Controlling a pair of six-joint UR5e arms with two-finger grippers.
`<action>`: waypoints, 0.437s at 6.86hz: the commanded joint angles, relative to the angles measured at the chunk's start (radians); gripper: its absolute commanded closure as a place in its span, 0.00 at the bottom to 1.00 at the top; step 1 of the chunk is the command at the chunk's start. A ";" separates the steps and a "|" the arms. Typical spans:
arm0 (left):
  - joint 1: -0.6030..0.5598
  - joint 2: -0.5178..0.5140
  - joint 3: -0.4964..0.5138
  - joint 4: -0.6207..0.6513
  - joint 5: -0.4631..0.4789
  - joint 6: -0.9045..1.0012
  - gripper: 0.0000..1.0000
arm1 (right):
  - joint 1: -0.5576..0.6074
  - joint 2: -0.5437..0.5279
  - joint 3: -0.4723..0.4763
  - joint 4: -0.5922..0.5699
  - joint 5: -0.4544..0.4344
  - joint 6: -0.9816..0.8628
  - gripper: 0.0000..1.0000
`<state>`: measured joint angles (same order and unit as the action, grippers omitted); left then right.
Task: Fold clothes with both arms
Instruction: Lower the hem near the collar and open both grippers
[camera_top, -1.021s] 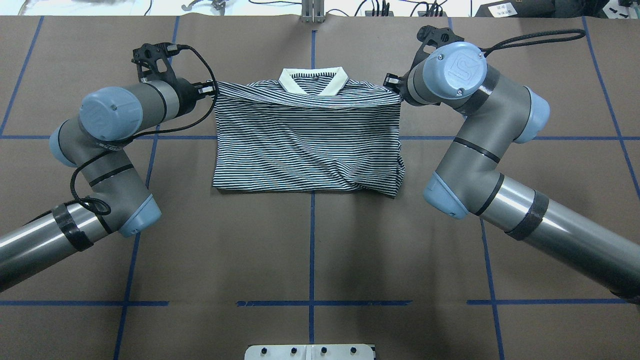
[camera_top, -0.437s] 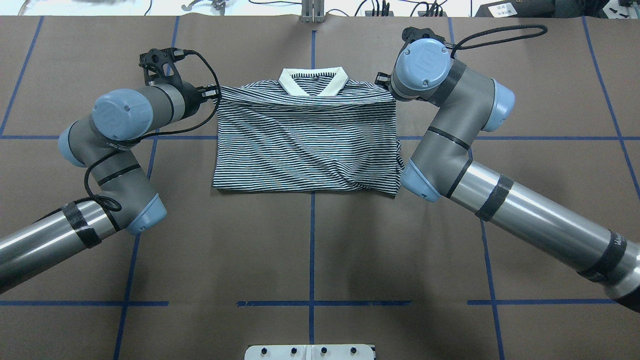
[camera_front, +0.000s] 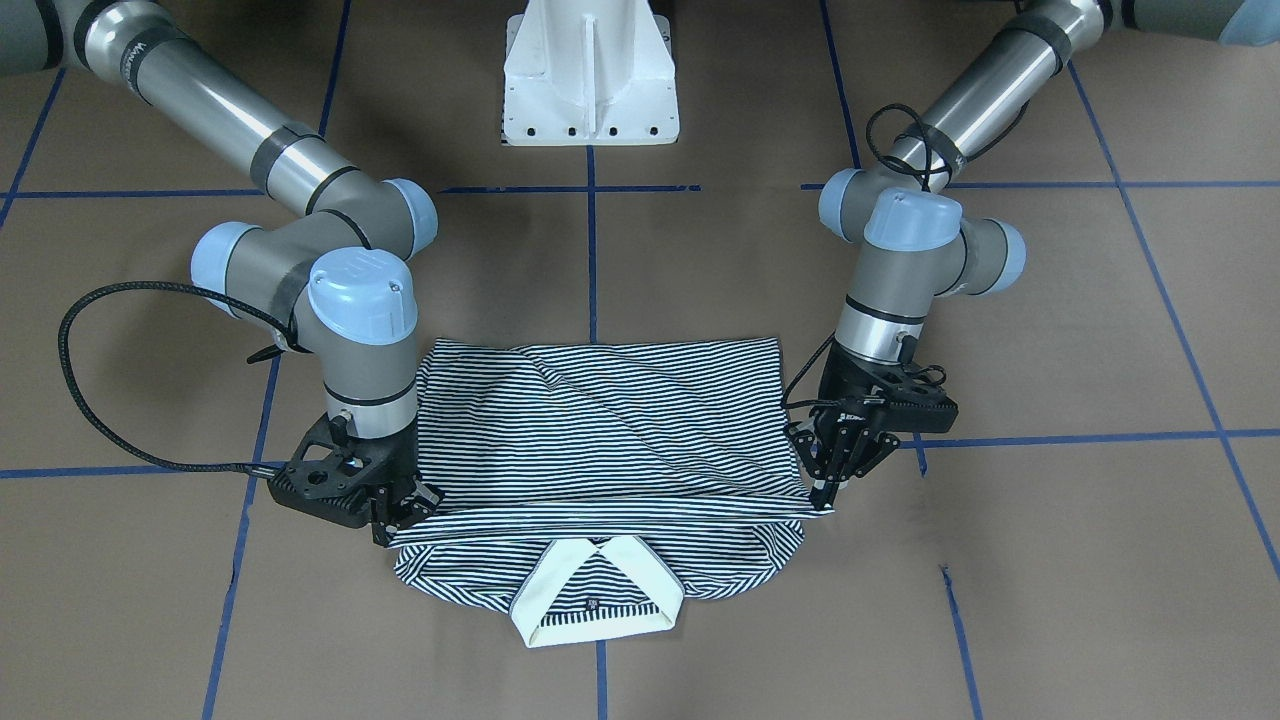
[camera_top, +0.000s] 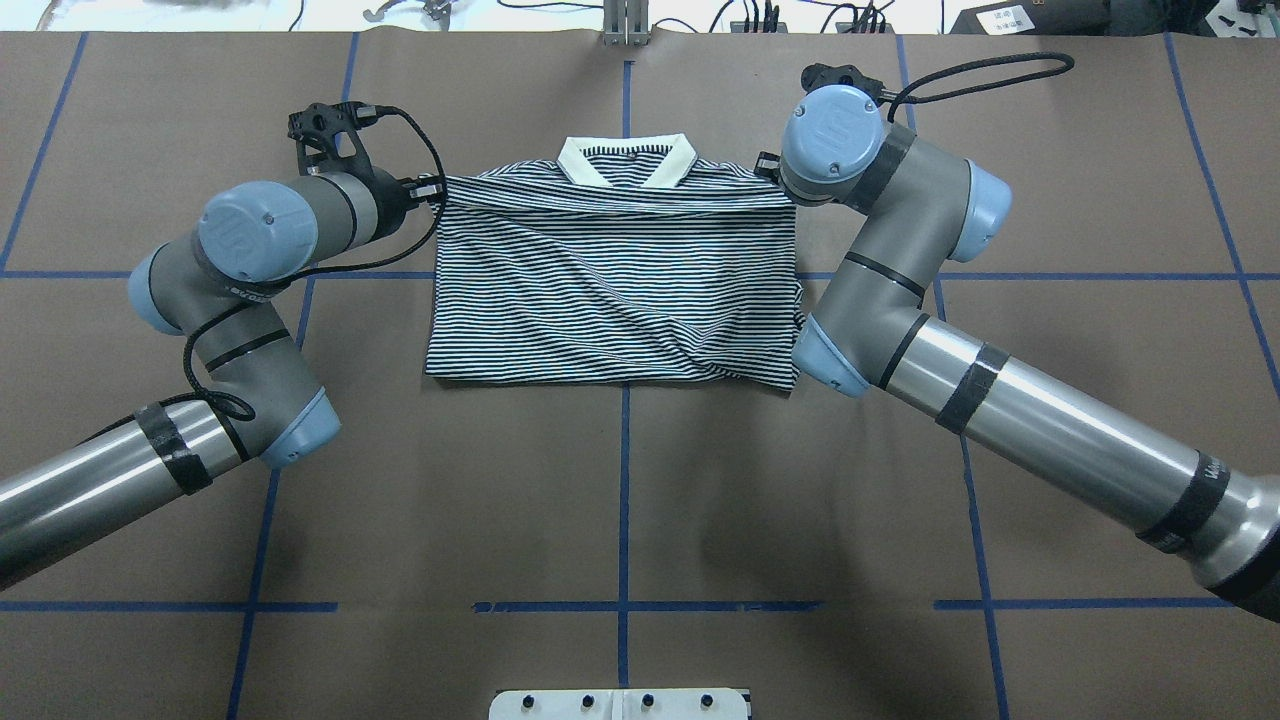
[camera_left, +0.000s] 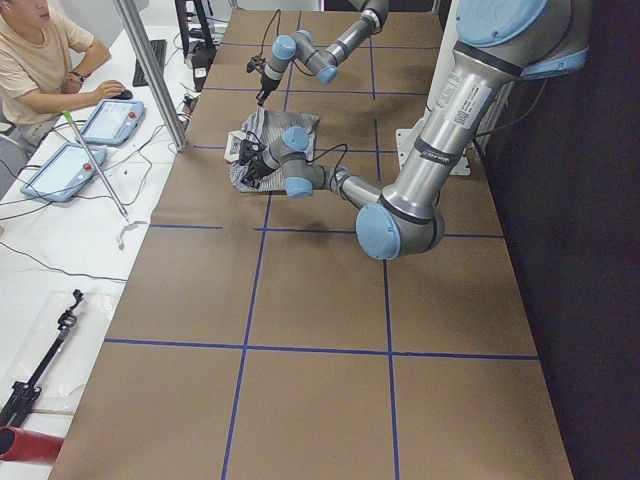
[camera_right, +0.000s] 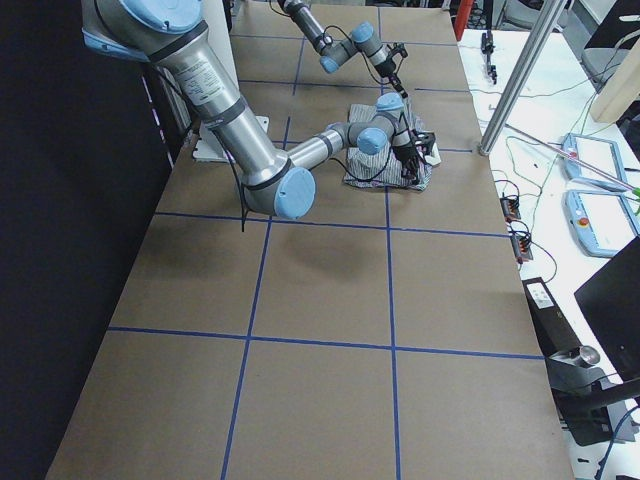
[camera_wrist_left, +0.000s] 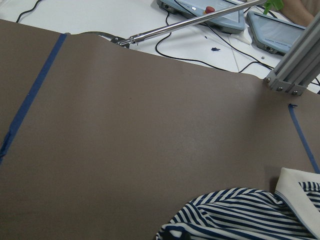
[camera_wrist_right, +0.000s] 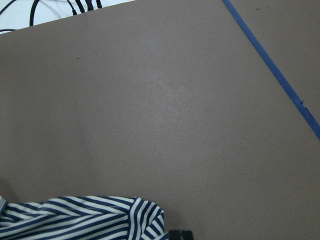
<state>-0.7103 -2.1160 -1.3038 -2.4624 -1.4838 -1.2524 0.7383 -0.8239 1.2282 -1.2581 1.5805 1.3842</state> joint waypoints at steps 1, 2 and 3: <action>0.008 -0.005 0.012 -0.003 0.011 0.001 0.83 | -0.002 0.032 -0.068 0.038 0.001 -0.001 0.90; 0.011 -0.007 0.012 -0.003 0.010 0.002 0.74 | -0.002 0.032 -0.087 0.064 0.000 -0.001 0.75; 0.011 -0.013 0.012 -0.003 0.010 0.002 0.64 | -0.002 0.034 -0.087 0.066 0.000 0.002 0.61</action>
<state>-0.7010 -2.1235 -1.2924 -2.4650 -1.4743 -1.2507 0.7367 -0.7929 1.1515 -1.2054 1.5804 1.3843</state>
